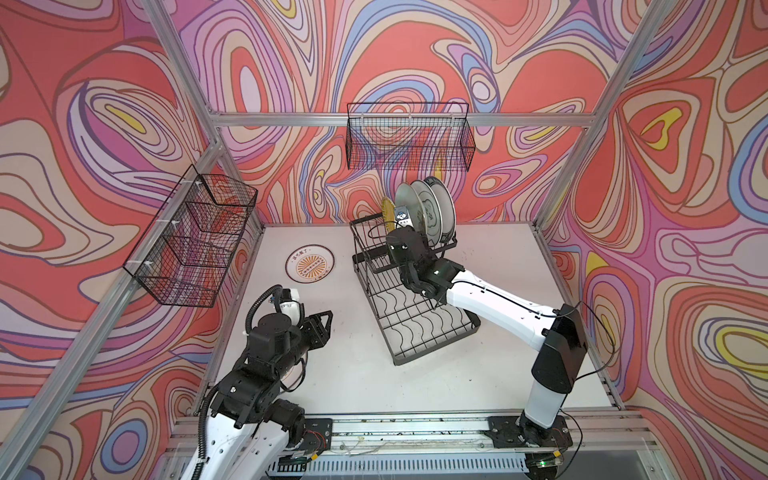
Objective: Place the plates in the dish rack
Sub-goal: 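Lower the bamboo plate into the slot beside the flower plate with the right gripper, then open the right gripper to release the bamboo plate in the rack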
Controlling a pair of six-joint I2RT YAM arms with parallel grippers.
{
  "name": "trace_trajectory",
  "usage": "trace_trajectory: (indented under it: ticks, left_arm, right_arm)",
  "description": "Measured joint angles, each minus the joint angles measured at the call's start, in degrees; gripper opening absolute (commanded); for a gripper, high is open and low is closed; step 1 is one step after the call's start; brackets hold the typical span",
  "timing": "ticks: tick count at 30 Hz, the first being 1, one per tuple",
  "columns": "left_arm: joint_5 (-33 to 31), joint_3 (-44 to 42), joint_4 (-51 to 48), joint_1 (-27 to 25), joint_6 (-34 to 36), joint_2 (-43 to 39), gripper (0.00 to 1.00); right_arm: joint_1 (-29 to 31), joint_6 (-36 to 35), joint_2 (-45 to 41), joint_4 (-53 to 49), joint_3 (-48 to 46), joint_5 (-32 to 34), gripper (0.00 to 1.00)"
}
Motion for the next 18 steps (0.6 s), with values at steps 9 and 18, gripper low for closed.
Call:
trace_trajectory:
  ticks: [9,18]
  left_arm:
    - [0.0,0.0,-0.35,0.0,0.39,-0.24,0.5]
    - [0.0,0.0,-0.33,0.0,0.39,-0.17,0.51]
  right_arm:
    - [0.0,0.07,0.22,-0.85,1.81,-0.7,0.37]
    - [0.0,-0.85,-0.22,-0.87,2.25,-2.56,0.42]
